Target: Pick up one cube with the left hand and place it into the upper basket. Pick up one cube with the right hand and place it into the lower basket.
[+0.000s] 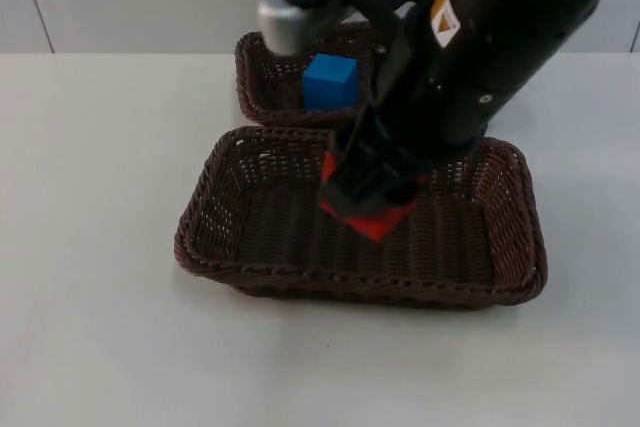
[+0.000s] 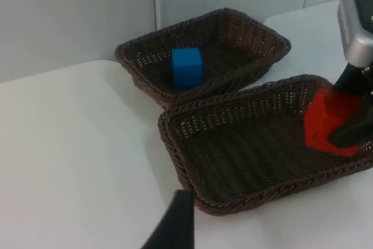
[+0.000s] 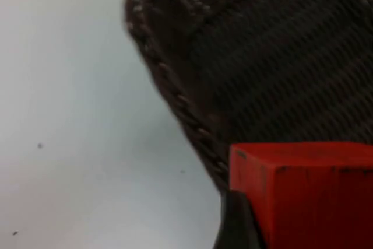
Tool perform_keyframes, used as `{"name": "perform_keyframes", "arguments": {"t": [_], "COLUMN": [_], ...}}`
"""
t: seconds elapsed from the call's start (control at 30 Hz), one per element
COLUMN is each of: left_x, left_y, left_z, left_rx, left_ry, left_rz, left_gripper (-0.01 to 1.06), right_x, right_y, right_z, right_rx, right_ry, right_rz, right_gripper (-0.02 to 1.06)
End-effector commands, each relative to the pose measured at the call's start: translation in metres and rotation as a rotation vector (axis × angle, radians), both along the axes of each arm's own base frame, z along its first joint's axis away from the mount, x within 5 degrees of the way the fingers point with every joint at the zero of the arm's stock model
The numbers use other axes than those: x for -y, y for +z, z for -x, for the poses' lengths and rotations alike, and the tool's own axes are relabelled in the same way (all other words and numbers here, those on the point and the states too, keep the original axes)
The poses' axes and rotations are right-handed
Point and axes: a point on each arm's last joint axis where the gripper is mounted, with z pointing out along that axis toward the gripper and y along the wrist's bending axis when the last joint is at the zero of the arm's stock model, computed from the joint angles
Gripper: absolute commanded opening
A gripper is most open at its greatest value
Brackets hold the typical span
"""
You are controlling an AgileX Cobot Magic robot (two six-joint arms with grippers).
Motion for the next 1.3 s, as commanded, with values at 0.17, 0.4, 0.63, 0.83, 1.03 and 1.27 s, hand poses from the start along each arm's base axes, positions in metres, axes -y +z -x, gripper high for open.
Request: {"name": "perform_keyframes", "arguments": {"t": [0.17, 0.4, 0.63, 0.83, 1.03, 1.27], "left_x": [0.0, 0.0, -0.001, -0.001, -0.001, -0.001], "left_y": [0.0, 0.0, 0.001, 0.0, 0.0, 0.0], "left_z": [0.0, 0.0, -0.001, -0.001, -0.001, -0.001], "left_rx": [0.01, 0.01, 0.018, 0.013, 0.014, 0.012], "left_ry": [0.005, 0.007, 0.009, 0.008, 0.008, 0.007], "left_rz": [0.005, 0.007, 0.008, 0.006, 0.005, 0.004], "left_gripper": [0.88, 0.88, 0.88, 0.88, 0.88, 0.88], "right_x": [0.018, 0.034, 0.047, 0.029, 0.014, 0.005], "right_y": [0.005, 0.004, -0.017, -0.042, -0.067, -0.091], "right_z": [-0.015, -0.029, -0.051, -0.071, -0.09, -0.101], "right_rx": [-0.004, -0.025, -0.067, -0.107, -0.131, -0.116], "right_ry": [-0.068, -0.14, -0.21, -0.2, -0.207, -0.204], "right_rz": [0.004, -0.004, 0.015, 0.032, 0.033, 0.018], "right_gripper": [0.0, 0.0, 0.0, 0.0, 0.0, 0.0]}}
